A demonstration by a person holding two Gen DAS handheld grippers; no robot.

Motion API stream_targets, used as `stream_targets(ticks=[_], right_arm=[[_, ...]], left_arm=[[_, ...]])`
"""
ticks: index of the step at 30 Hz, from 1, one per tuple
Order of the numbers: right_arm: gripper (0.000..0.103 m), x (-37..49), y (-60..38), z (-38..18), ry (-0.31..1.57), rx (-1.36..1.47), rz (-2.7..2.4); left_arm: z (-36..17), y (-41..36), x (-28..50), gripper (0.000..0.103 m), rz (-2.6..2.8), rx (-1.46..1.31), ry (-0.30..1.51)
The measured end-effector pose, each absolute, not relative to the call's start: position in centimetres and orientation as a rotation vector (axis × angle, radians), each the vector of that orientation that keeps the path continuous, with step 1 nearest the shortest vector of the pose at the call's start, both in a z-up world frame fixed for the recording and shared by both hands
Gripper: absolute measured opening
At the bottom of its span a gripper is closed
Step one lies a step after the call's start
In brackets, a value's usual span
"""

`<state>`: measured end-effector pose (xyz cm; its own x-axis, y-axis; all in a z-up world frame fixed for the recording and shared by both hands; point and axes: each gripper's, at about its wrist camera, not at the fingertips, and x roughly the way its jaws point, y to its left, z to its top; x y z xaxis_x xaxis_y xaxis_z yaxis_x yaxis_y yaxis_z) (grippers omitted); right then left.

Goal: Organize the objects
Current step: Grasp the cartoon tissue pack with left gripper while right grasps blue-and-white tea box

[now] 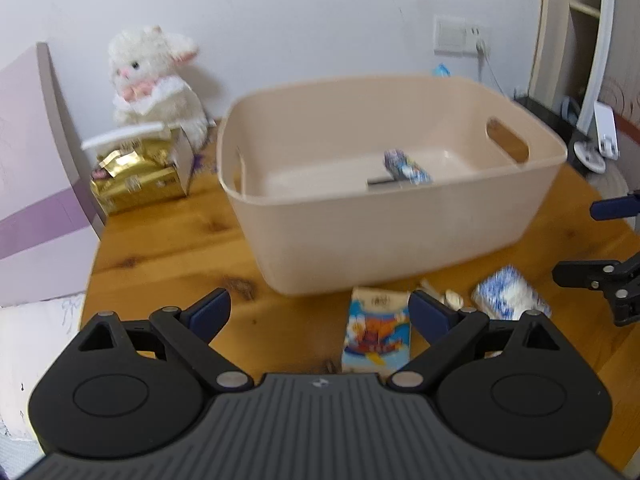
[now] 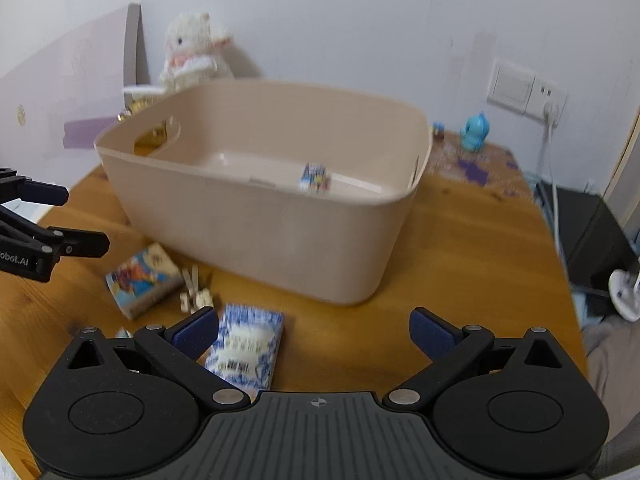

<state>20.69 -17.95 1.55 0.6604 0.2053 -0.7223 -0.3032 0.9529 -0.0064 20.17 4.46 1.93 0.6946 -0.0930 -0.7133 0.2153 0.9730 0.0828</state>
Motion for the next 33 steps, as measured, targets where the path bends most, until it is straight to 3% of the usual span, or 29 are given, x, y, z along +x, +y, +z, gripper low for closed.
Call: stream_targets(ticks=[16, 22, 28, 33], right_arm=[[0.103, 21.5, -15.3, -3.6, 0.921, -0.107, 0.304], [0.101, 21.5, -15.1, -3.9, 0.919, -0.117, 0.297], [0.078, 20.9, -14.9, -3.5, 0.891, -0.143, 0.286], [0.048, 20.4, -14.5, -3.1, 0.874, -0.155, 0.306]], left_arm=[[-3.6, 2.7, 21.7, 0.096, -0.226, 0.188, 0.938], [-4.2, 2.6, 22.0, 0.091, -0.234, 0.180, 0.936], [-4.1, 2.6, 22.0, 0.071, -0.261, 0.150, 0.933], [-3.9, 2.3, 21.7, 0.050, -0.272, 0.147, 0.925]])
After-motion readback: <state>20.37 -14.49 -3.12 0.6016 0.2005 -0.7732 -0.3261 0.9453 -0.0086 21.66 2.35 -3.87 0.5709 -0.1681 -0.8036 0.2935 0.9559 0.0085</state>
